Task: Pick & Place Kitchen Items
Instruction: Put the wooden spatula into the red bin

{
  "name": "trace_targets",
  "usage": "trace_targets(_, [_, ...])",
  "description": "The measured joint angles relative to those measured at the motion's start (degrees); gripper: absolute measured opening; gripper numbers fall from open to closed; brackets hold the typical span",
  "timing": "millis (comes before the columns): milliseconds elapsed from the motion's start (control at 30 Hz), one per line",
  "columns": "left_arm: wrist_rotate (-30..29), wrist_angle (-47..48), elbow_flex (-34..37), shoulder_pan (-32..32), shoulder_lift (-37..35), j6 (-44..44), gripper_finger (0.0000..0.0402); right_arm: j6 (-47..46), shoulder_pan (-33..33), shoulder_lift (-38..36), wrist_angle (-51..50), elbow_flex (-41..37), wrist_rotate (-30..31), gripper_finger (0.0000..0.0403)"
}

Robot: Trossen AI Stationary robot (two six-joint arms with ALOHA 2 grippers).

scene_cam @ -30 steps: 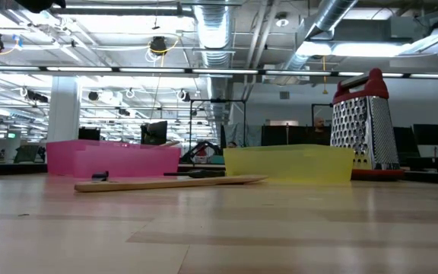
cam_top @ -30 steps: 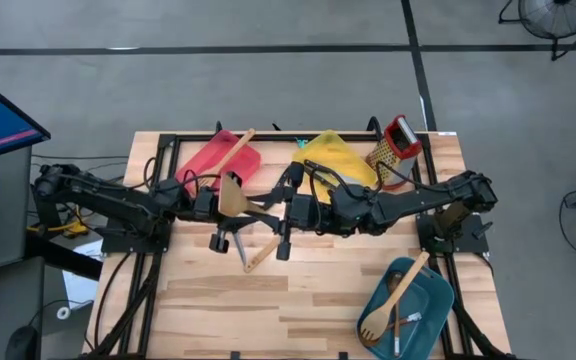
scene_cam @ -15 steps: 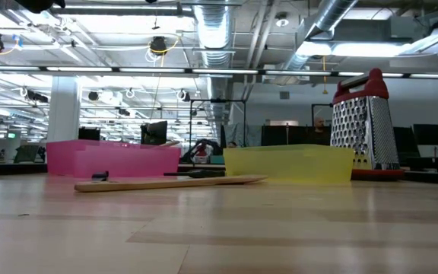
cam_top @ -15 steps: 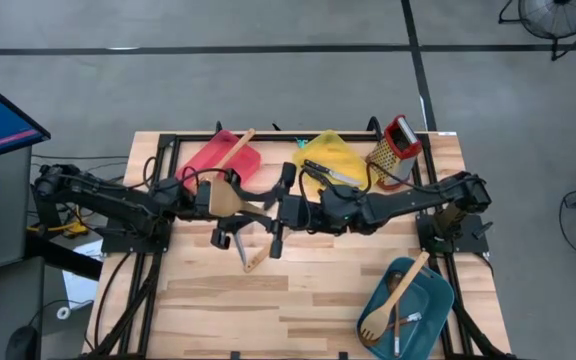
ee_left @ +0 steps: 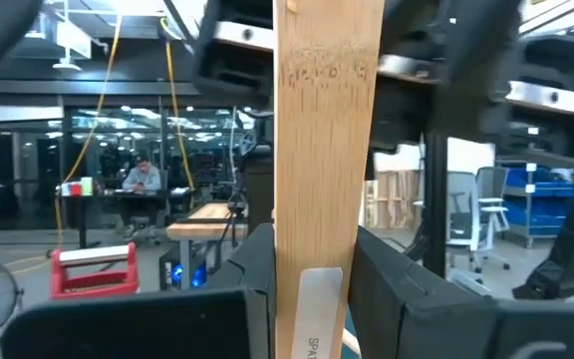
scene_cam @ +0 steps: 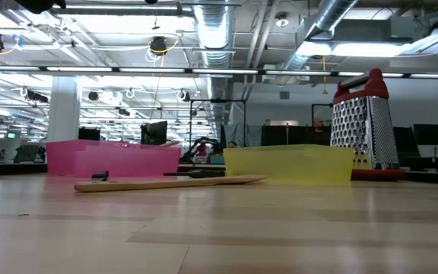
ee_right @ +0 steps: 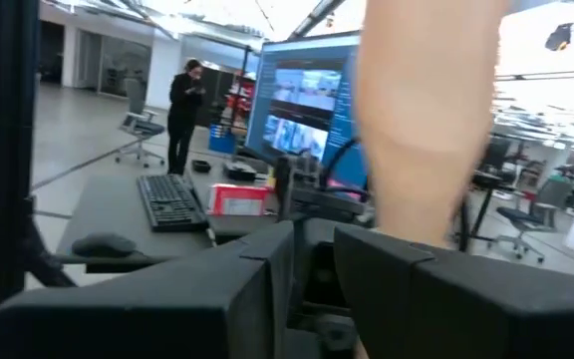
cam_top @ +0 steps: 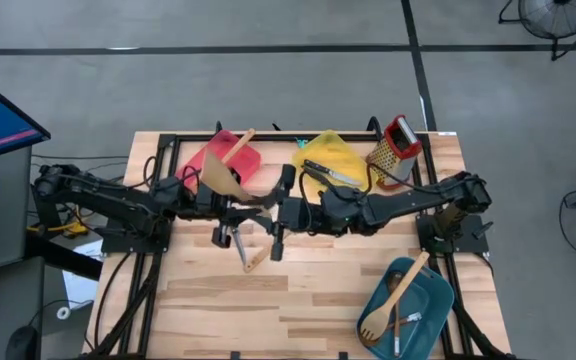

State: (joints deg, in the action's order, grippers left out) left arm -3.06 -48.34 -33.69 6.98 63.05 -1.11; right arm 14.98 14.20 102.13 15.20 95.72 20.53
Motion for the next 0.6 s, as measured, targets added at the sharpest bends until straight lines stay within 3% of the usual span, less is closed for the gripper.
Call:
trace_targets(467, [-0.1,0.8,0.0,0.0,0.0,0.0,0.0061,3.3,1.4,-0.9,-0.6,-0.1,1.2,0.0056])
trace_targets(600, [-0.2,2.1,0.0,0.0,0.0,-0.1,0.0061,3.6,4.1,-4.2,-5.8,-0.1,7.7,0.0056])
